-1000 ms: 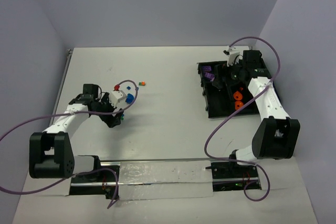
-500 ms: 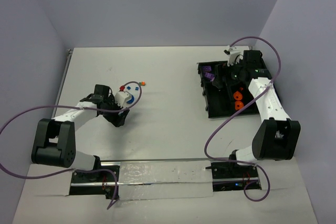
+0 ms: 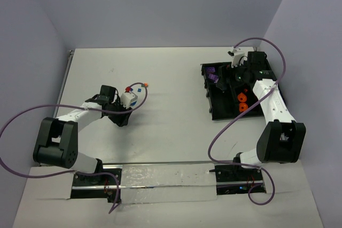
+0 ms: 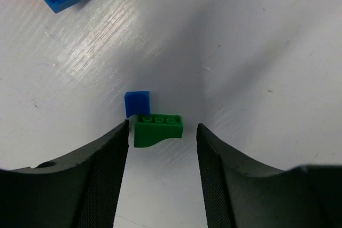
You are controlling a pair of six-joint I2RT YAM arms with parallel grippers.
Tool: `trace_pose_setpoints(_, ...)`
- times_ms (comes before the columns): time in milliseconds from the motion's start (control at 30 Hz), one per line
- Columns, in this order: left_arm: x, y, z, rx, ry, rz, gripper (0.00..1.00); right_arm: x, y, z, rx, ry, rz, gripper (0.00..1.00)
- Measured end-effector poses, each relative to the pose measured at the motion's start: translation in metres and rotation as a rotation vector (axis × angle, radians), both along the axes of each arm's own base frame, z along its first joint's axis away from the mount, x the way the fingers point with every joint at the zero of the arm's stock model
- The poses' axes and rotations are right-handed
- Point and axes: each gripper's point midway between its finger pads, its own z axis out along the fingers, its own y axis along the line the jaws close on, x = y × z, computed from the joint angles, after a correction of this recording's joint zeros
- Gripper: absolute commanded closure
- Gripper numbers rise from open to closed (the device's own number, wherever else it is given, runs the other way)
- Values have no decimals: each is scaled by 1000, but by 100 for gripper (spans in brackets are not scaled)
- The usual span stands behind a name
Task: Sort the legos into containers by color
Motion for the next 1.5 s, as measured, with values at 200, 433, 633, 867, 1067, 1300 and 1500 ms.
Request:
trace_pose_setpoints(200,-1,1,0,4,1,-3,56,0,3,0,1,0,7,7)
trace_pose_setpoints(433,-1,-4,20,-26,-40,-34,59,-5,40,4,47,3,83,7)
trace_pose_setpoints(633,4,-33,100,-209,-282,-131,57,-20,104,26,192,-12,200,5)
trace_pose_setpoints(867,-3,-67,167,-351,-514,-279,60,-31,170,57,442,40,258,4)
trace_pose_setpoints(1067,-1,-88,188,-398,-600,-340,62,-42,238,62,536,136,330,5)
trace_pose_setpoints(1300,-11,-112,212,-440,-690,-425,64,-70,307,54,567,259,460,10)
trace_pose_setpoints(1500,-14,-118,218,-446,-719,-441,65,-76,321,47,584,322,480,17)
